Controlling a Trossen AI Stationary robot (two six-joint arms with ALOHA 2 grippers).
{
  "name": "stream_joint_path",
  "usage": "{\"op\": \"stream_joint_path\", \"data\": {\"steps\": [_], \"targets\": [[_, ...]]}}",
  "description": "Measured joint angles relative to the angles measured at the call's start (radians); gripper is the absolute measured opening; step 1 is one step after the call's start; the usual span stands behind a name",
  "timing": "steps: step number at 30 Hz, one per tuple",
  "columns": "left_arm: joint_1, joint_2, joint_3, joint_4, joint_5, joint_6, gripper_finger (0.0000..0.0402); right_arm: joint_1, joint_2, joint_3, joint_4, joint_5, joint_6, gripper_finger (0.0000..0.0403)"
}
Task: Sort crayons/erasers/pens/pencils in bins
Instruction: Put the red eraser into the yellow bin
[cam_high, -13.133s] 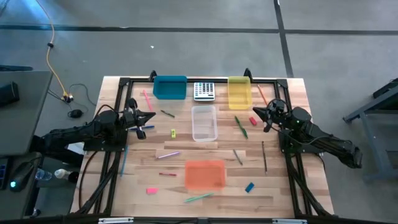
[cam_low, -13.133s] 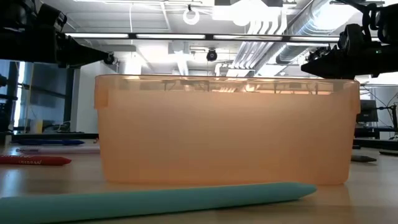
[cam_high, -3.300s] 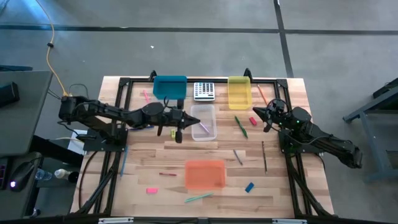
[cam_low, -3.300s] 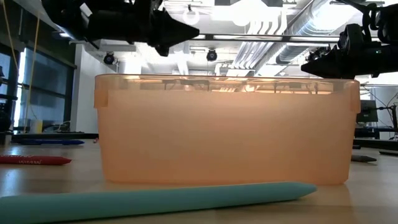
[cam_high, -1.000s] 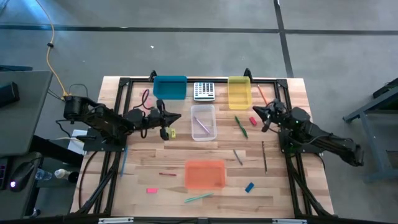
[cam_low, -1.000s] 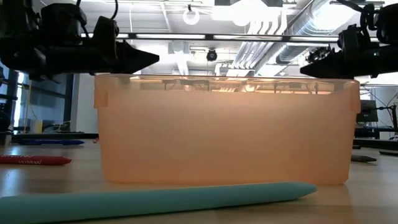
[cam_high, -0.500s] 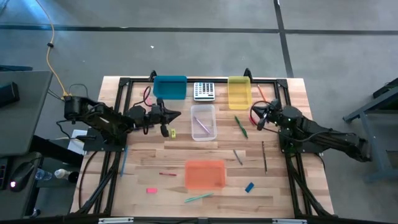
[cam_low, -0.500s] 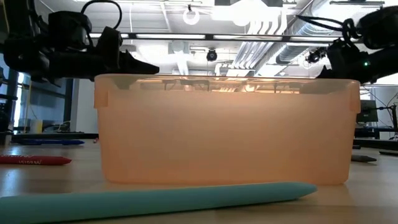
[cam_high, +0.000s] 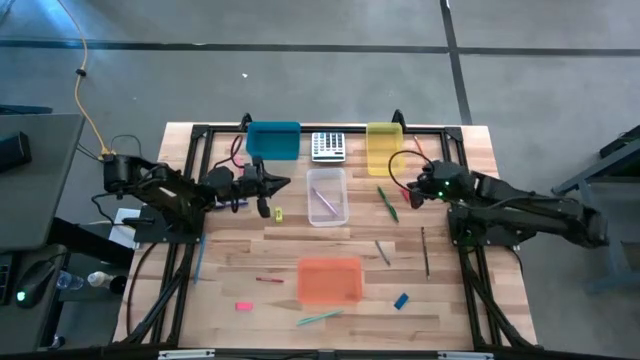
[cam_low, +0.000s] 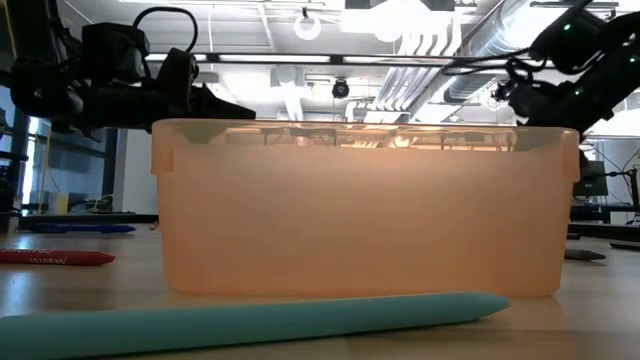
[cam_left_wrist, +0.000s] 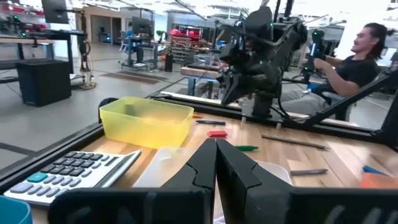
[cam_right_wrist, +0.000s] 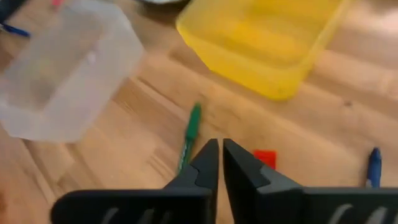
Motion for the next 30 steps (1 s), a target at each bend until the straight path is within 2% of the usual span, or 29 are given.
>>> {"op": "stream_joint_path", "data": {"steps": [10,15,19,30], "targets": [[-0.001,0.000,0.000,-0.019,0.037,-0.013,0.0000,0.020,0.189,0.000,-0.055,0.033,0.114,0.0144],[-0.001,0.000,0.000,-0.019,0.050,-0.022,0.0000,0.020,0.268,0.000,-0.064,0.051,0.114,0.0186],[-0.001,0.000,0.000,-0.018,0.050,-0.027,0.0000,0.020,0.319,0.000,-0.026,0.049,0.104,0.0198],[-0.002,0.000,0.000,-0.013,0.045,-0.006,0.0000,0.020,0.456,0.002,0.035,0.070,0.039,0.0200]]}}
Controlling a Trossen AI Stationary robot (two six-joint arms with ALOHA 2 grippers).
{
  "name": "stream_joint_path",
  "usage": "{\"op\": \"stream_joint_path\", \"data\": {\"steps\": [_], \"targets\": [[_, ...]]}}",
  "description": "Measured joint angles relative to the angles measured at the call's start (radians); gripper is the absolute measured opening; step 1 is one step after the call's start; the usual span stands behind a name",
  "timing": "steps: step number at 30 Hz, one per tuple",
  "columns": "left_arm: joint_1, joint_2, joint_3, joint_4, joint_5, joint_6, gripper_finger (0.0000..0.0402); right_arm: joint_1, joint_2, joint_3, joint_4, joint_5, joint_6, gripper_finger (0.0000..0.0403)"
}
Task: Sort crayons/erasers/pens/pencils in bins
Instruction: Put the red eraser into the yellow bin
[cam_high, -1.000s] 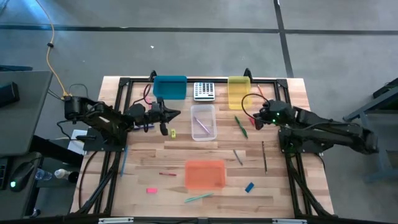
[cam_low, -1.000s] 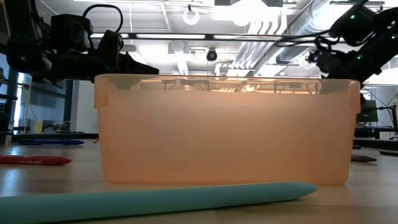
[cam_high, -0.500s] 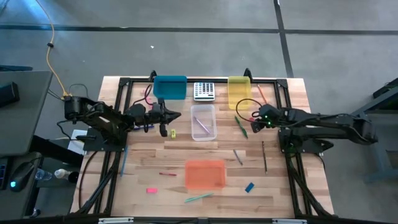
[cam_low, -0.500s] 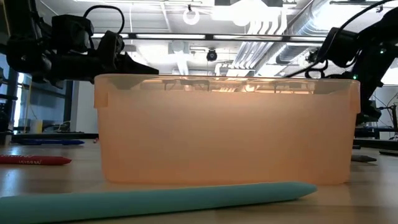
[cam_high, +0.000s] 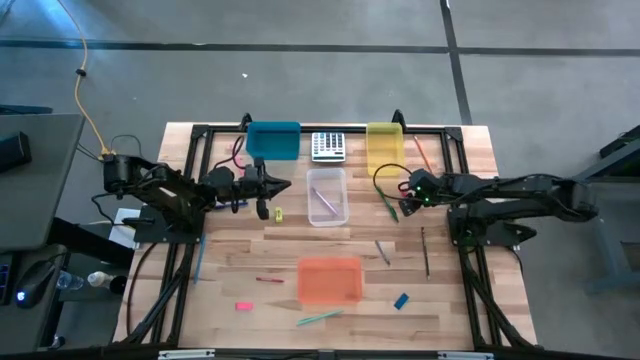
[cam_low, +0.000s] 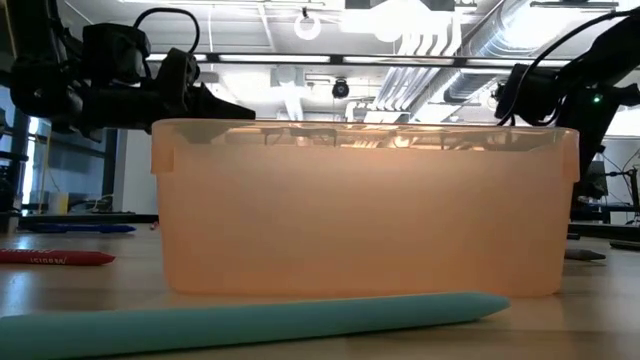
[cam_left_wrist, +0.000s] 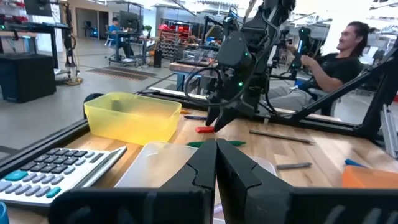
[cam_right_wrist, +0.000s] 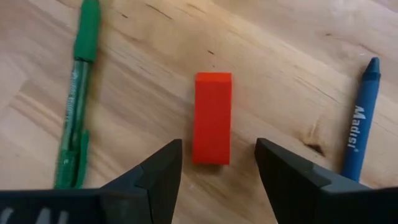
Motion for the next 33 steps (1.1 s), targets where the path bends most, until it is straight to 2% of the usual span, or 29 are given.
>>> {"op": "stream_joint_path", "data": {"steps": [5,12,17,23,27,33], "targets": [[0.004,0.000,0.001,0.012,-0.019,-0.016,0.0000,0.001,0.052,0.004,0.022,0.041,0.016,0.0185],[0.001,0.000,0.001,0.017,-0.054,0.010,0.0000,-0.001,0.064,0.002,0.043,0.041,0.000,0.0126],[0.002,0.000,0.006,0.090,-0.099,-0.021,0.0000,-0.002,0.064,0.002,0.045,0.020,0.000,0.0089],[0.002,0.000,0.006,0.083,-0.097,-0.017,0.0000,-0.002,0.047,-0.001,0.040,0.004,0.000,0.0073],[0.002,0.000,0.005,0.076,-0.103,-0.006,0.0000,-0.001,0.014,0.015,-0.001,-0.081,0.001,0.0072],[0.002,0.000,0.005,0.075,-0.105,0.008,0.0000,0.011,-0.007,0.118,-0.126,-0.201,0.003,0.0071]]}}
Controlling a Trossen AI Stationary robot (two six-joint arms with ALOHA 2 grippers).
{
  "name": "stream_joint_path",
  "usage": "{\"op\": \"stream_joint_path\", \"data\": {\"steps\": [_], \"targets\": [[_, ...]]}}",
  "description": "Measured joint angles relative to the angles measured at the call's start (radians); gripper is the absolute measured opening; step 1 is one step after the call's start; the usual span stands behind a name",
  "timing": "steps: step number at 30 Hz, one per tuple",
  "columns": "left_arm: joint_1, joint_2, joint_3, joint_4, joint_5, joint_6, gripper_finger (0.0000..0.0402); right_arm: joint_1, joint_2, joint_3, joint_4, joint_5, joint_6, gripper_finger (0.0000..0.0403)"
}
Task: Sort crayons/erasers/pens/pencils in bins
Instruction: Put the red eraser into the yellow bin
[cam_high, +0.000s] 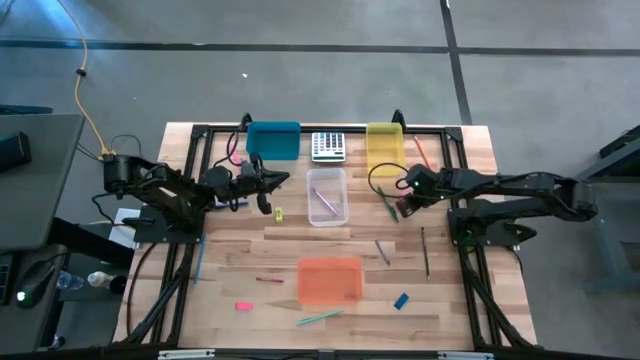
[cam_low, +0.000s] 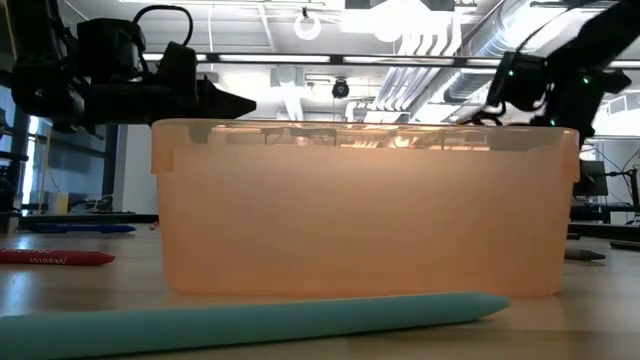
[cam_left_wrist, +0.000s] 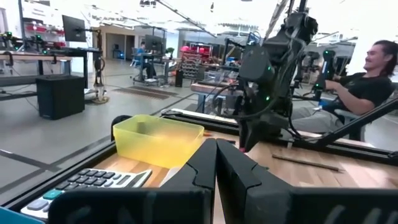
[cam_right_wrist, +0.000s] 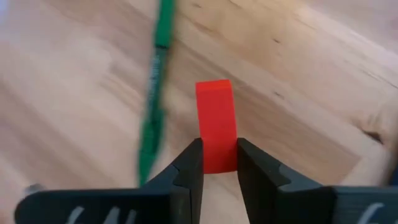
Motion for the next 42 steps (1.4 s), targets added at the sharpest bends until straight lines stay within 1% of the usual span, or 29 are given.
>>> {"op": "stream_joint_path", "data": {"steps": [3,6,8,10,12,15,18,20,25,31,34,37,42], "targets": [[0.000,0.000,0.000,-0.001,-0.003,0.008,0.0000,0.014,0.000,0.078,-0.031,-0.016,-0.024,0.0071],[0.000,0.000,0.000,-0.003,-0.004,0.008,0.0000,0.029,-0.001,0.171,-0.037,-0.001,-0.073,0.0071],[0.000,0.000,0.000,-0.003,-0.006,0.009,0.0000,0.033,0.001,0.237,-0.036,0.041,-0.094,0.0071],[0.000,0.000,-0.001,-0.003,-0.006,0.009,0.0000,0.019,0.015,0.306,-0.035,0.112,-0.110,0.0071],[0.000,0.000,-0.001,-0.004,-0.006,0.014,0.0000,-0.013,0.038,0.364,-0.029,0.167,-0.168,0.0071],[0.000,0.000,-0.001,-0.008,-0.010,0.045,0.0000,-0.072,0.103,0.424,0.041,0.213,-0.290,0.0071],[0.000,0.000,-0.001,-0.022,-0.021,0.050,0.0000,-0.149,0.201,0.455,0.118,0.200,-0.396,0.0071],[0.000,0.000,-0.001,-0.023,-0.023,0.050,0.0000,-0.209,0.283,0.480,0.134,0.176,-0.447,0.0071],[0.000,0.000,-0.001,-0.023,-0.022,0.074,0.0000,-0.337,0.506,0.580,0.138,0.157,-0.485,0.0071],[0.000,0.000,-0.001,-0.023,-0.022,0.076,0.0000,-0.412,0.713,0.674,0.103,0.146,-0.501,0.0071],[0.000,0.000,-0.001,-0.024,-0.022,0.076,0.0000,-0.435,0.779,0.708,0.098,0.120,-0.501,0.0071],[0.000,0.000,-0.001,-0.025,-0.021,0.076,0.0000,-0.446,0.819,0.722,0.081,0.121,-0.501,0.0071],[0.000,0.000,-0.001,-0.032,-0.021,0.076,0.0000,-0.452,0.841,0.723,0.080,0.121,-0.494,0.0071]]}}
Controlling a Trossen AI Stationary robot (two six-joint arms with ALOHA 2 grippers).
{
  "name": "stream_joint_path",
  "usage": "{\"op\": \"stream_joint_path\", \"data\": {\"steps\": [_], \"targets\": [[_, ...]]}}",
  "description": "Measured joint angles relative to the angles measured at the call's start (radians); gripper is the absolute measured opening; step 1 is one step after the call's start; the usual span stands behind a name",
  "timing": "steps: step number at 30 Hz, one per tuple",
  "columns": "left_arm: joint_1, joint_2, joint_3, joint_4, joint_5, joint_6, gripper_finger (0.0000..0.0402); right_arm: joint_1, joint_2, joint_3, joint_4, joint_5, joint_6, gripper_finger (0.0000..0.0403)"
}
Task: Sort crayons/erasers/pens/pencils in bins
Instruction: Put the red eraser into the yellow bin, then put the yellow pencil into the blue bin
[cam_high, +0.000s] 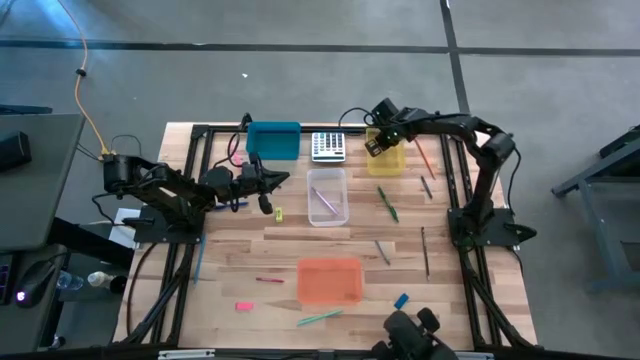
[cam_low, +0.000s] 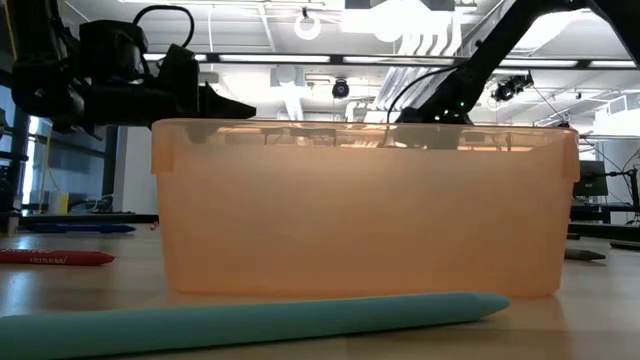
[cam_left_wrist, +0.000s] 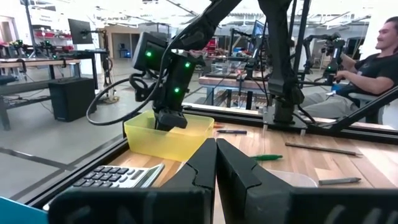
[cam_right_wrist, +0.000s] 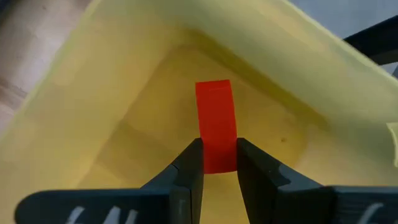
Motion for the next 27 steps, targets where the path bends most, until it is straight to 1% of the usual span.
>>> {"op": "stream_joint_path", "data": {"steps": [5,12,18,23,27], "targets": [[0.000,0.000,0.000,0.000,0.000,0.000,0.0000,0.001,0.001,-0.001,-0.004,0.001,-0.007,0.0079],[0.000,0.000,0.000,0.000,0.000,0.000,0.0000,0.001,0.001,0.017,-0.020,0.007,-0.007,0.0131],[0.000,0.000,0.000,-0.001,0.000,0.000,0.0000,0.001,0.001,0.085,-0.100,0.007,-0.007,0.0157],[0.000,0.000,0.000,-0.002,0.000,0.000,0.0000,0.011,-0.001,0.173,-0.227,0.009,-0.027,0.0157],[0.000,0.000,0.000,-0.005,-0.002,0.000,0.0000,0.038,-0.046,0.216,-0.273,0.005,-0.095,0.0131]]}}
